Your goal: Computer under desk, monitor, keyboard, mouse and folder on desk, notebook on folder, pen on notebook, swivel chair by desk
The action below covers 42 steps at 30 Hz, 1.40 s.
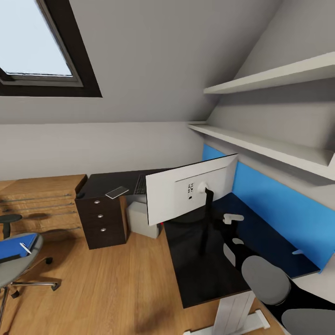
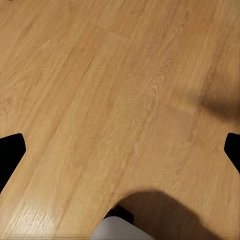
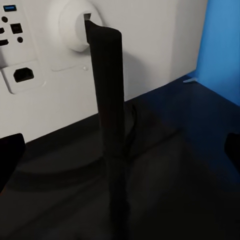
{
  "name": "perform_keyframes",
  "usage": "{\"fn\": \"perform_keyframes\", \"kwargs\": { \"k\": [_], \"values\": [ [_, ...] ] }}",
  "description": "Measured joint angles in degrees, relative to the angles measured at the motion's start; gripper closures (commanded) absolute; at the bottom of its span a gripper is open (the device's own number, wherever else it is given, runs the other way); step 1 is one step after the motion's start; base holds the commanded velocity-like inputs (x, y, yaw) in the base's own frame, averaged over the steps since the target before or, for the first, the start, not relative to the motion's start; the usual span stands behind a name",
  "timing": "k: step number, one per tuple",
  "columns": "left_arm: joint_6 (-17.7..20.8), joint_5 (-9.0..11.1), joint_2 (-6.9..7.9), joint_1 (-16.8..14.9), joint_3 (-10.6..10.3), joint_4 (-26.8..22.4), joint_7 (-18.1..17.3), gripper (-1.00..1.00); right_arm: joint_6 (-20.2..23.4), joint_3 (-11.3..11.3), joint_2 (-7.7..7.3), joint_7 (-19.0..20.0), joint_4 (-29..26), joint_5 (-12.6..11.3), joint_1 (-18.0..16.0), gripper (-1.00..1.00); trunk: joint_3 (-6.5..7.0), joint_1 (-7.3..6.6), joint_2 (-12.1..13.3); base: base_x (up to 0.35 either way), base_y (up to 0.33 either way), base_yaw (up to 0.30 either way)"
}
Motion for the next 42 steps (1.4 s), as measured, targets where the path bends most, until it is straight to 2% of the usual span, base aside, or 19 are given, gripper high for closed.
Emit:
{"fn": "perform_keyframes", "kwargs": {
  "k": [3, 9, 16, 23, 26, 29, 35, 42],
  "values": [
    [-0.01, -0.05, -0.09, -0.01, -0.02, 0.14, -0.04, -1.0, 0.17, -0.05, 0.05, -0.37, 0.0, -0.06, 0.01, -1.0, 0.0, 0.0, 0.0, 0.0, 0.0, 0.0],
    [-0.01, -0.11, -0.17, -0.01, -0.03, 0.26, -0.12, -1.0, 0.73, -0.21, 0.29, -3.83, -0.1, -0.07, -0.12, -1.0, 0.0, 0.0, 0.0, 0.0, 0.0, 0.0],
    [-0.07, -0.21, -0.15, 0.0, -0.06, 0.28, -0.13, -1.0, 4.23, 0.08, 0.02, -5.63, -0.26, 0.09, -0.31, -1.0, 0.0, 0.0, 0.0, 0.0, 0.0, 0.0],
    [-0.1, -0.23, -0.13, -0.02, -0.11, 0.28, -0.17, -1.0, 5.01, 0.8, 0.01, -5.62, -0.18, 0.58, -0.33, -1.0, 0.0, -0.01, -0.01, 0.049, 0.0, 0.0],
    [-0.2, -0.26, -0.1, -0.01, -0.11, 0.28, -0.25, -1.0, 5.03, 2.7, -0.01, -5.59, -0.16, 1.1, -0.33, -1.0, 0.0, -0.03, -0.01, 0.266, 0.0, 0.0],
    [-0.26, -0.26, -0.16, -0.02, -0.12, 0.28, -0.28, -1.0, 4.97, 3.47, -0.03, -5.51, -0.1, 1.25, -0.33, -1.0, 0.0, -0.01, 0.0, 0.211, 0.0, 0.0],
    [-0.28, -0.14, -0.16, -0.02, -0.05, 0.34, -0.28, -1.0, 4.83, 3.67, -0.07, -5.49, -0.07, 1.29, -0.33, -1.0, 0.0, 0.0, 0.0, 0.051, 0.0, 0.0],
    [-0.36, -0.18, -0.13, -0.04, -0.03, 0.33, -0.31, -1.0, 0.4, 3.62, -0.09, -3.33, 0.89, 1.45, -0.22, -1.0, 0.0, -0.01, 0.0, 0.133, 0.0, 0.0]
  ]
}}
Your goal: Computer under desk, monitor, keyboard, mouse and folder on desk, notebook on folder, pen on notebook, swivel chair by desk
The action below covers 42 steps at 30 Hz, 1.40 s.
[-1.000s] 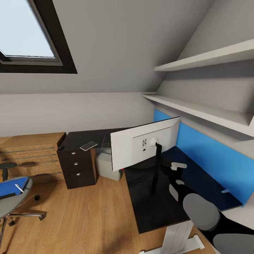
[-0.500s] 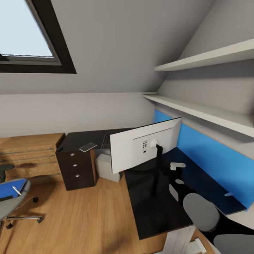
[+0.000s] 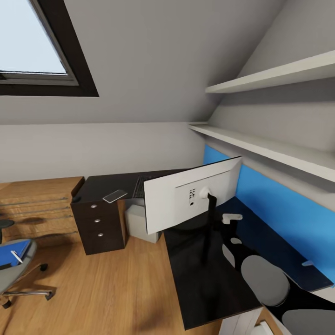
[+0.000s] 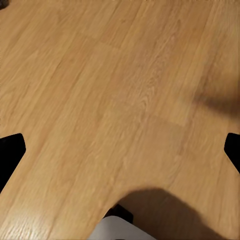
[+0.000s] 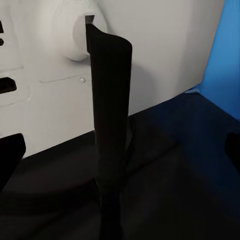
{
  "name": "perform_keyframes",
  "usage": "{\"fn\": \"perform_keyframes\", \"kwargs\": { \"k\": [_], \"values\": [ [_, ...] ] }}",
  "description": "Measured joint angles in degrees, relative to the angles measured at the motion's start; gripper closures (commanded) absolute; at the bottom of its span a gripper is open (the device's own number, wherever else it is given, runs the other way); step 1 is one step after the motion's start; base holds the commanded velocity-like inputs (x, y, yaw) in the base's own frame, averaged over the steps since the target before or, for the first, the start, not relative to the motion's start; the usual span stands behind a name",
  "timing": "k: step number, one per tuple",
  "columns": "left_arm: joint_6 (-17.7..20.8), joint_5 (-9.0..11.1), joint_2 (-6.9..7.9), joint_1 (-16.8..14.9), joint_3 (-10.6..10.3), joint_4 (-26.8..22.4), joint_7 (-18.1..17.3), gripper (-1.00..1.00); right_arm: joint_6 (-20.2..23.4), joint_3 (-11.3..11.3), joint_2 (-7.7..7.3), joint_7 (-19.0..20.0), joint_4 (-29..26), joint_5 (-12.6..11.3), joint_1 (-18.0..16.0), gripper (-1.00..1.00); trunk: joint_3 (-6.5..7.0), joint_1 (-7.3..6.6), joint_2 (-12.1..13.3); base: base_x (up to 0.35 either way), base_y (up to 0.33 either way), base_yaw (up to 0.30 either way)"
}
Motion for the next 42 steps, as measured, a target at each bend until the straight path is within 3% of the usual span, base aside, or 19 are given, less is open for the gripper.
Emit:
{"fn": "perform_keyframes", "kwargs": {
  "k": [5, 31, 35, 42],
  "values": [
    [0.04, 0.12, 0.02, 0.02, 0.05, -0.02, 0.15, -1.0, -1.08, 0.03, -0.03, 0.72, 0.72, 0.06, 0.03, -1.0, 0.0, 0.01, 0.0, 0.021, 0.0, 0.0],
    [0.78, 0.1, 0.44, 0.04, 0.06, -0.34, 0.52, -1.0, -1.53, 0.03, 0.01, 0.82, 0.83, -0.16, 0.06, -1.0, -4.68, 5.72, -10.43, 0.001, 0.0, 0.0],
    [6.02, -0.09, 1.26, 0.02, 0.0, -5.4, 0.61, -1.0, -1.53, 0.03, -0.01, 0.83, 0.87, -0.16, 0.05, -1.0, -5.39, 6.6, -12.04, 0.0, 0.0, 0.0],
    [21.18, 0.22, 3.68, -0.01, 0.14, -19.44, 3.72, -1.0, -1.53, 0.03, -0.08, 0.8, 0.77, -0.1, 0.05, -1.0, -6.65, 8.14, -14.85, 0.0, 0.0, 0.0]
  ]
}}
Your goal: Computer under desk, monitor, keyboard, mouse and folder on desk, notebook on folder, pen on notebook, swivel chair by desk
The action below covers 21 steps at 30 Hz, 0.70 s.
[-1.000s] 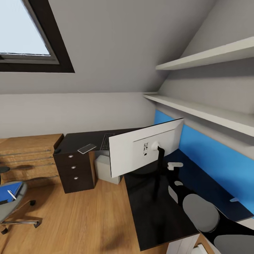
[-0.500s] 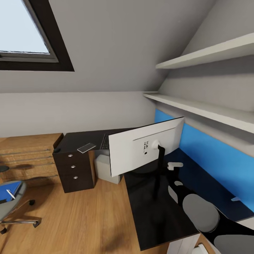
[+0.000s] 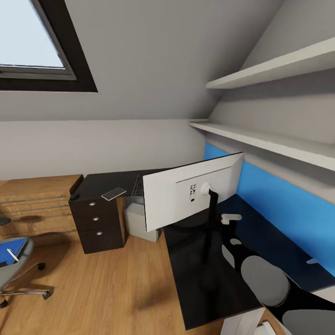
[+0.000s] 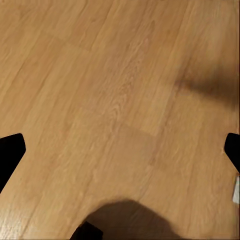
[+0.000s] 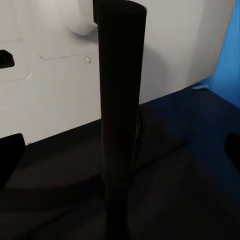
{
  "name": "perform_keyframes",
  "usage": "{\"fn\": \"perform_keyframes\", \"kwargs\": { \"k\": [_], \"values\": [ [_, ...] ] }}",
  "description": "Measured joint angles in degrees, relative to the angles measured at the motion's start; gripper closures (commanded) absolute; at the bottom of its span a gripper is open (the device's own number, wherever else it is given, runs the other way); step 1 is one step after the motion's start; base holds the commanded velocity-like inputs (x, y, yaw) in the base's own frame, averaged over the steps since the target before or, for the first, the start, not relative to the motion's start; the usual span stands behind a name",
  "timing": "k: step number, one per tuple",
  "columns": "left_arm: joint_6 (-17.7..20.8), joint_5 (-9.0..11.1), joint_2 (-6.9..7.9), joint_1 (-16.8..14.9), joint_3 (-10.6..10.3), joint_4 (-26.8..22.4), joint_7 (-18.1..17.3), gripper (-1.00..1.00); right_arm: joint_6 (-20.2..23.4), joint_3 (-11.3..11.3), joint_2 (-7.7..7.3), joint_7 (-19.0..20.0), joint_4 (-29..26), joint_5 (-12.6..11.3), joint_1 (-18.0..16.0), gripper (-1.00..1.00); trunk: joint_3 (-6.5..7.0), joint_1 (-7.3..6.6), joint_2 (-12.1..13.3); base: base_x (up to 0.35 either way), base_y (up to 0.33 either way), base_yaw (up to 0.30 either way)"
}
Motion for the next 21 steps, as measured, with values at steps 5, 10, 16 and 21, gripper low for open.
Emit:
{"fn": "perform_keyframes", "kwargs": {
  "k": [5, 10, 16, 21],
  "values": [
    [8.43, 0.05, 1.69, -0.01, 0.18, -13.09, 1.91, -1.0, 0.0, 0.0, 0.05, -0.07, -0.09, 0.02, 0.0, -1.0, -0.9, 1.1, -2.01, 0.0, 0.0, 0.0],
    [10.2, 0.09, 1.82, 0.0, 1.53, -17.76, 2.27, -1.0, 0.0, -0.03, 0.15, -0.16, -0.05, 0.02, 0.0, -1.0, -1.8, 2.2, -4.01, 0.0, 0.0, 0.0],
    [10.42, 0.16, 1.18, -0.01, 2.88, -18.06, 2.21, -1.0, 0.0, -0.06, 0.06, -0.2, -0.09, 0.02, 0.0, -1.0, -2.88, 3.52, -6.42, 0.0, 0.0, 0.0],
    [9.8, 0.01, 1.05, 0.0, 3.17, -12.77, 1.93, -1.0, 0.0, -0.11, 0.04, -0.28, -0.2, -0.03, 0.0, -1.0, -3.78, 4.62, -8.43, 0.0, 0.0, 0.0]
  ]
}}
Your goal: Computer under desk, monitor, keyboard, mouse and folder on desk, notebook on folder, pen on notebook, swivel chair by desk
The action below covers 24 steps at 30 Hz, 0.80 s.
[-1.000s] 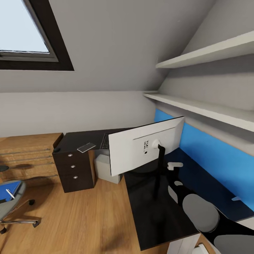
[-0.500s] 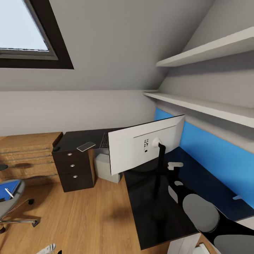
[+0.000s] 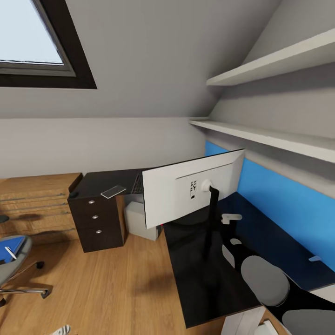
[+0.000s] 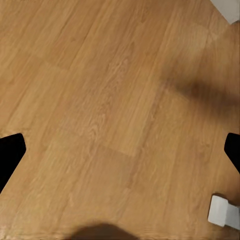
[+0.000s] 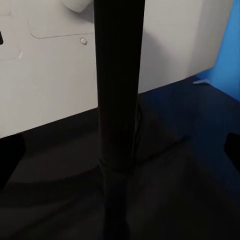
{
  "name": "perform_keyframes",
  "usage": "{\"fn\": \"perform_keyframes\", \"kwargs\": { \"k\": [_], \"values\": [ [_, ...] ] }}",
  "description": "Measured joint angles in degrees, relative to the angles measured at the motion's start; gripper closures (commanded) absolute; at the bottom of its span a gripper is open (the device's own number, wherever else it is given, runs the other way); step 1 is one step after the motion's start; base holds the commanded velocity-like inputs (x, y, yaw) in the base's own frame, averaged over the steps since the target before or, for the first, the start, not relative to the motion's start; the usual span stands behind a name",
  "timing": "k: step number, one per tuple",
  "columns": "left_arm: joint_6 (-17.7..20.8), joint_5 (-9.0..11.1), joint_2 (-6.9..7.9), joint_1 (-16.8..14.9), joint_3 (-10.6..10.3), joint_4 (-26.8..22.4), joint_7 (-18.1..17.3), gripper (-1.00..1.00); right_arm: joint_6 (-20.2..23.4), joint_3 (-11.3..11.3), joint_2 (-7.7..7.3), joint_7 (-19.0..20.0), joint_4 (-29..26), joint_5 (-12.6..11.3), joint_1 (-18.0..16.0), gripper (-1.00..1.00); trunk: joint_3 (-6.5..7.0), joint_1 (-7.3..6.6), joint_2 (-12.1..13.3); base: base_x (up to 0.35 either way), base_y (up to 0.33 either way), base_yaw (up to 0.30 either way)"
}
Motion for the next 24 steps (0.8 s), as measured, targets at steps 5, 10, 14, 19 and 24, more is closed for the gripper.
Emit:
{"fn": "perform_keyframes", "kwargs": {
  "k": [5, 10, 14, 19, 24],
  "values": [
    [-1.68, -0.05, -0.24, -0.01, 0.02, 0.84, 0.11, -1.0, 0.0, 0.03, 0.0, -0.01, 0.06, 0.02, 0.0, -1.0, -0.36, 0.45, -0.82, 0.0, 0.0, 0.0],
    [-2.76, -0.04, -0.32, 0.04, 0.06, 0.97, -0.06, -1.0, 0.0, 0.04, 0.0, -0.01, 0.16, 0.09, 0.0, -1.0, -0.36, 0.45, -0.82, 0.0, 0.0, 0.0],
    [-2.91, 0.0, -0.32, 0.01, 0.06, 1.02, -0.1, -1.0, 0.0, 0.01, 0.0, -0.01, 0.18, 0.13, 0.0, -1.0, -0.36, 0.45, -0.82, 0.017, 0.0, 0.0],
    [-3.73, -0.01, -0.33, 0.02, 0.06, 1.66, -0.12, -1.0, 0.0, 0.0, 0.0, -0.01, 0.24, 0.14, 0.0, -1.0, -0.36, 0.42, -0.82, 0.195, 0.0, 0.0],
    [-4.8, -0.15, -0.33, 0.01, -0.02, 2.42, -0.12, -1.0, 0.0, 0.01, 0.0, -0.01, 0.25, 0.15, 0.0, -1.0, -0.36, 0.43, -0.82, 0.175, 0.0, 0.0]
  ]
}}
